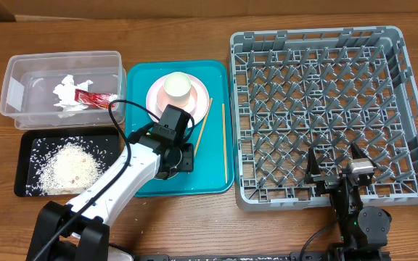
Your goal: Sort waste into correct bins and load items into the dishwasher
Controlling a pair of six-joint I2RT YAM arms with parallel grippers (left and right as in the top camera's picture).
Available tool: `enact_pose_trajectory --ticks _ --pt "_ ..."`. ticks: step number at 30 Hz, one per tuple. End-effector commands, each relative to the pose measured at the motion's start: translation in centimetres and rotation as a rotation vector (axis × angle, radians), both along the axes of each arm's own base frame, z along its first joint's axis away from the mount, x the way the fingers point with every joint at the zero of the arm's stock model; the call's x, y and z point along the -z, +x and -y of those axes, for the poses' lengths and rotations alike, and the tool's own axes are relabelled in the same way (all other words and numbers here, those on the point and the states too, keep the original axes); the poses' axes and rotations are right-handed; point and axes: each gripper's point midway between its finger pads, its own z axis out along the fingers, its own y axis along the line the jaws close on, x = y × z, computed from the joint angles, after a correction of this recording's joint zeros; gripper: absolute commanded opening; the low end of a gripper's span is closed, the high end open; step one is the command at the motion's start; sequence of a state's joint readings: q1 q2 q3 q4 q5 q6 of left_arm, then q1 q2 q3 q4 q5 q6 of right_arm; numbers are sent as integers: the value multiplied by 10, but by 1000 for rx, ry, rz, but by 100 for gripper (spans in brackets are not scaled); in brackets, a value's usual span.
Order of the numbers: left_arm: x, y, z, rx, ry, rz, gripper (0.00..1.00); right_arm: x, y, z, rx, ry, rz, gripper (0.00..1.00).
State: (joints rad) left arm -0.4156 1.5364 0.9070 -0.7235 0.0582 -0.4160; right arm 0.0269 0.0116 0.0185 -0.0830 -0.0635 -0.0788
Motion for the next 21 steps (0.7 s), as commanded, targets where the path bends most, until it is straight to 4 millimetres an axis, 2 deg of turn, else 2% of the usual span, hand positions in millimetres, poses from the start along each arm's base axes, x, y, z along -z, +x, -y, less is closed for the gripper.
enact_pose_trajectory --ticks 1,4,9,12,14,15,16,18,21 --pt "-16 13 4 30 6 34 50 2 1 8 46 -9 5 100" --pt "-33 21 8 42 3 50 50 2 1 20 115 -10 4 100" --pt "-73 37 15 45 -14 95 50 1 1 20 114 -10 6 100" --pt "-99 48 19 53 -26 134 51 1 0 4 22 3 7 100" --pt "-117 55 21 58 -37 166 53 -7 0 -1 -5 16 36 100" --pt "-125 59 21 57 -43 185 58 -11 -1 -6 -38 38 52 100" --pt "-132 63 22 57 -49 202 68 -17 -3 -15 -91 61 72 100" --pt "-146 71 23 49 -62 240 82 -28 -8 -31 -187 95 105 100" --pt "-165 82 20 30 -79 288 90 -34 -9 -32 -202 207 94 100"
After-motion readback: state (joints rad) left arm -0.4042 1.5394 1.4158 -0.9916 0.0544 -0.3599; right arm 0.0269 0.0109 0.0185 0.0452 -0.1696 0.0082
